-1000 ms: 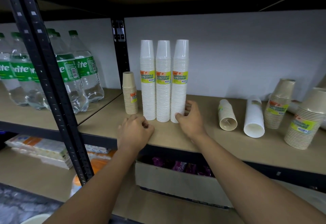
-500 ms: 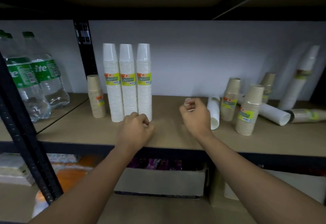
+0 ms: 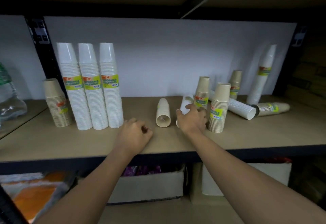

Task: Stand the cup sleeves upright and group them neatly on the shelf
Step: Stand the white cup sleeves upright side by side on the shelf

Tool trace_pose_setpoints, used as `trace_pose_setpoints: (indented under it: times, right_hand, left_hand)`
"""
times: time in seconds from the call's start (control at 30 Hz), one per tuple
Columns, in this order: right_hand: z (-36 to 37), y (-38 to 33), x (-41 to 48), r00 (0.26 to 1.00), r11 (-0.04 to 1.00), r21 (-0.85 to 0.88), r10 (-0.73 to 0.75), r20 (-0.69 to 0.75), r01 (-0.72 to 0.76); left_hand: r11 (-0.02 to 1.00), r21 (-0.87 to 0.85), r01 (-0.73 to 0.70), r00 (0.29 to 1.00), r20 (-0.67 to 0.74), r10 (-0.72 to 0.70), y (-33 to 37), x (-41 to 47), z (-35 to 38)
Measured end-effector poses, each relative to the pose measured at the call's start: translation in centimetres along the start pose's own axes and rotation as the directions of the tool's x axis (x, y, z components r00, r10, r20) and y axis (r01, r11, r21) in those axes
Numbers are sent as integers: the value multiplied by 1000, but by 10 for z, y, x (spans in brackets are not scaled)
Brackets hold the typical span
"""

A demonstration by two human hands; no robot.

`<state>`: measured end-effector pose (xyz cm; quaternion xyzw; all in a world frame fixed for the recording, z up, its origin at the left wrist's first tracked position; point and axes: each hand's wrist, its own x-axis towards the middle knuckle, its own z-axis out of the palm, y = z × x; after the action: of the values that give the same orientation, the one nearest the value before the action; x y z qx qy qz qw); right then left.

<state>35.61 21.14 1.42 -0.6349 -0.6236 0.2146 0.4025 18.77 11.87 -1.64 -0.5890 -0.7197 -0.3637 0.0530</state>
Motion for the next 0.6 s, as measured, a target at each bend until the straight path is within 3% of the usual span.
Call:
trace_pose_setpoints:
  times: [0.17, 0.37, 0.6]
  right_hand:
    - [1, 2, 3, 999, 996, 91, -16, 33, 13]
    - [6, 2, -8, 1000, 982, 187, 12, -28, -6]
    - [-1, -19, -22, 988, 942, 321, -51, -144, 95]
  left_hand:
    - [1000, 3, -12, 1000, -21, 12, 2, -1, 0]
    - [1000, 14, 1, 1000, -28, 0, 5, -5, -5]
    - [1000, -6, 25, 999, -23, -26, 5, -11, -12]
